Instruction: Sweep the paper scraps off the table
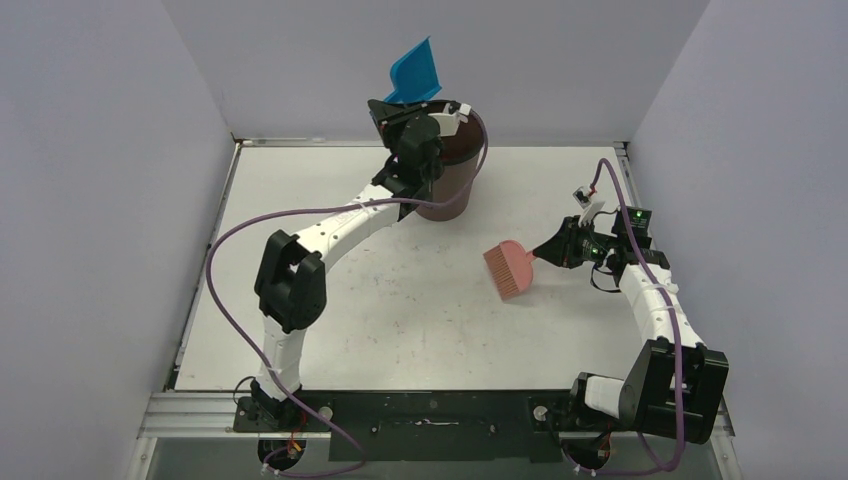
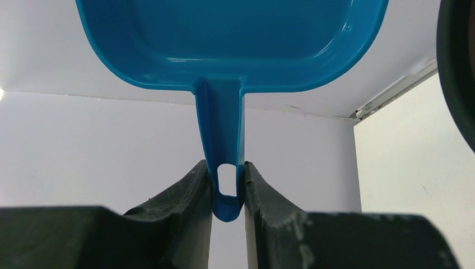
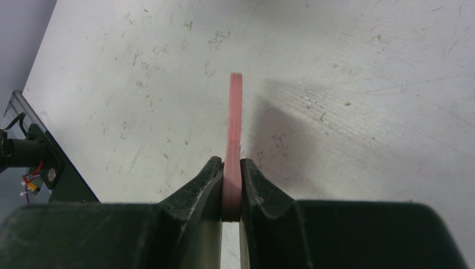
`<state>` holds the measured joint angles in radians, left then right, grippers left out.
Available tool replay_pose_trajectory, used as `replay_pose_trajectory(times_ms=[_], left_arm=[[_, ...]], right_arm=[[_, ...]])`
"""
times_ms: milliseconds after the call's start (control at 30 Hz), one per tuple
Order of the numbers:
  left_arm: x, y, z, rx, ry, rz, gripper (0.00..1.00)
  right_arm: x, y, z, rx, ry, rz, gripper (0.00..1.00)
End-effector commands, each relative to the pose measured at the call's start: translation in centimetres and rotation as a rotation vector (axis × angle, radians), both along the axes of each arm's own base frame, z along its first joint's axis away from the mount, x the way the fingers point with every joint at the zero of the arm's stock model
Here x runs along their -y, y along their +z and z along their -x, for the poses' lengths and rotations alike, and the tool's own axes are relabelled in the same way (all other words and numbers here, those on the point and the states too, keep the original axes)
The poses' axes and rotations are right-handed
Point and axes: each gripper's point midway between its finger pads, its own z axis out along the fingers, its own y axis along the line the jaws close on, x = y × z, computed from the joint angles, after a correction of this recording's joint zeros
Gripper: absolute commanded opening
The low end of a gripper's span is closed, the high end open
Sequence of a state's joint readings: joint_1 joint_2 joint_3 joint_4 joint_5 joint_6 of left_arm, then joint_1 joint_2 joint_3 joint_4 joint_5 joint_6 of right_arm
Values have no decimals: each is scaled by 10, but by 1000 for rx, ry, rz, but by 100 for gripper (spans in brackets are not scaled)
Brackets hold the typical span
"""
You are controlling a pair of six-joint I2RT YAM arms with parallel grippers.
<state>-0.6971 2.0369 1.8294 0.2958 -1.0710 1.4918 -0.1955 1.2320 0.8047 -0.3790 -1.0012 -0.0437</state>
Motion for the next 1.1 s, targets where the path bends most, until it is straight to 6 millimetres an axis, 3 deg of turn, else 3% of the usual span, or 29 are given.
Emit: replay_pose_trajectory(times_ms=[0, 100, 367, 600, 867, 1067], left_arm=[[-12, 57, 25, 161, -4, 172, 0], [-21, 61, 42, 204, 20, 246, 0], [-26, 46, 86, 207, 39, 352, 0], [-33, 22, 120, 157, 32, 451, 0], [-9, -29, 158, -31, -79, 611, 0], [21, -86, 193, -209, -163, 730, 0]], right_arm=[[-3, 20, -5, 90, 38, -7, 5], [-3, 21, -5, 96, 35, -5, 5], [-3, 20, -6, 91, 33, -12, 5], [-2, 20, -7, 94, 31, -8, 5], [-2, 17, -10, 83, 30, -7, 5], [3, 16, -13, 96, 18, 27, 5]])
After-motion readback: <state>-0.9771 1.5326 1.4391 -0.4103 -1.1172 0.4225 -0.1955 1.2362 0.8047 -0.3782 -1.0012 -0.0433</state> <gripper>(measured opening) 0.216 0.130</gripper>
